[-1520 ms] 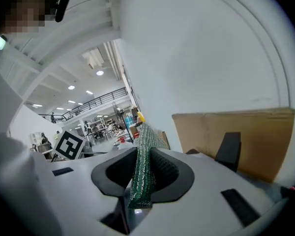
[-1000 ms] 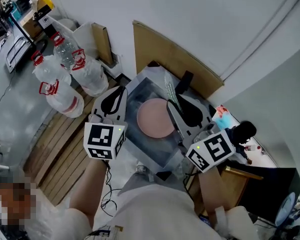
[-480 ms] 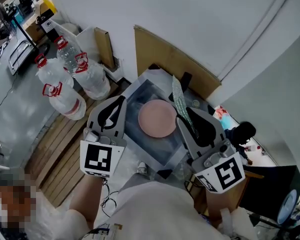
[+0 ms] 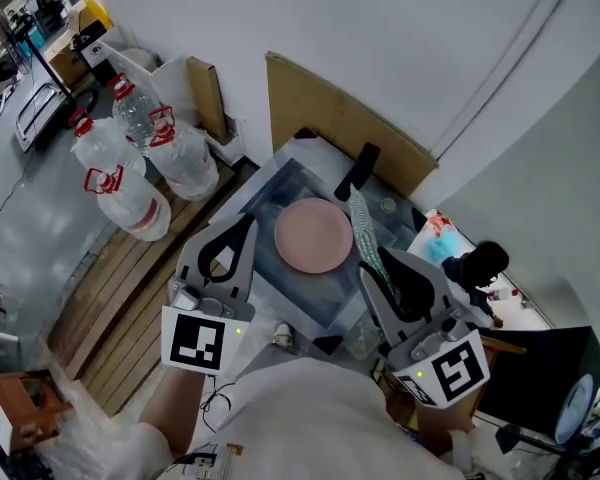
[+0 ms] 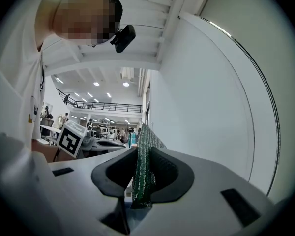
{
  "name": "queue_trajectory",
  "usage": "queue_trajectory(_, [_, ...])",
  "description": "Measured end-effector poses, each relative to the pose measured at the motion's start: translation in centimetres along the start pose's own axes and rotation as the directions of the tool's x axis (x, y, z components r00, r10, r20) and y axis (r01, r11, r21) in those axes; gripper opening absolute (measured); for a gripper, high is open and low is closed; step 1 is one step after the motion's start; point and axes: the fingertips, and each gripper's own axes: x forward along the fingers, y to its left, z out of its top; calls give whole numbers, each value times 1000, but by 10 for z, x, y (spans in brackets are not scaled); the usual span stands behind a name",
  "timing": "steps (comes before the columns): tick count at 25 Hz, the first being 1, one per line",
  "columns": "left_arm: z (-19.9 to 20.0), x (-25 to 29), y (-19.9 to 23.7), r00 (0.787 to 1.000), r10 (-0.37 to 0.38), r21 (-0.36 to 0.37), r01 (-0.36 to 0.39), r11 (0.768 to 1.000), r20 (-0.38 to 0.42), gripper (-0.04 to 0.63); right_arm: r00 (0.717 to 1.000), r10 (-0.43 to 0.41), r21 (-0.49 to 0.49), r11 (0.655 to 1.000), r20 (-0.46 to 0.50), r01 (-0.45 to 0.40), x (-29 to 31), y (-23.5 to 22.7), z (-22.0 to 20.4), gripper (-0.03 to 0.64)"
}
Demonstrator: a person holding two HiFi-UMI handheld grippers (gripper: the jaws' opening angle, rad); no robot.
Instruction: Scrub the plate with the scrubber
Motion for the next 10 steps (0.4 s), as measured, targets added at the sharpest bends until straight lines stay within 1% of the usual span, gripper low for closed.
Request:
queue_trajectory(3, [-11, -1, -1, 1000, -11, -31, 11, 999, -18, 17, 999, -5, -2, 1000, -35, 5, -5, -5, -13, 112])
queue_trajectory(10, [-12, -5, -5, 999, -25, -22, 24, 999, -29, 17, 998, -32, -16, 999, -54, 31, -5, -13, -14, 112])
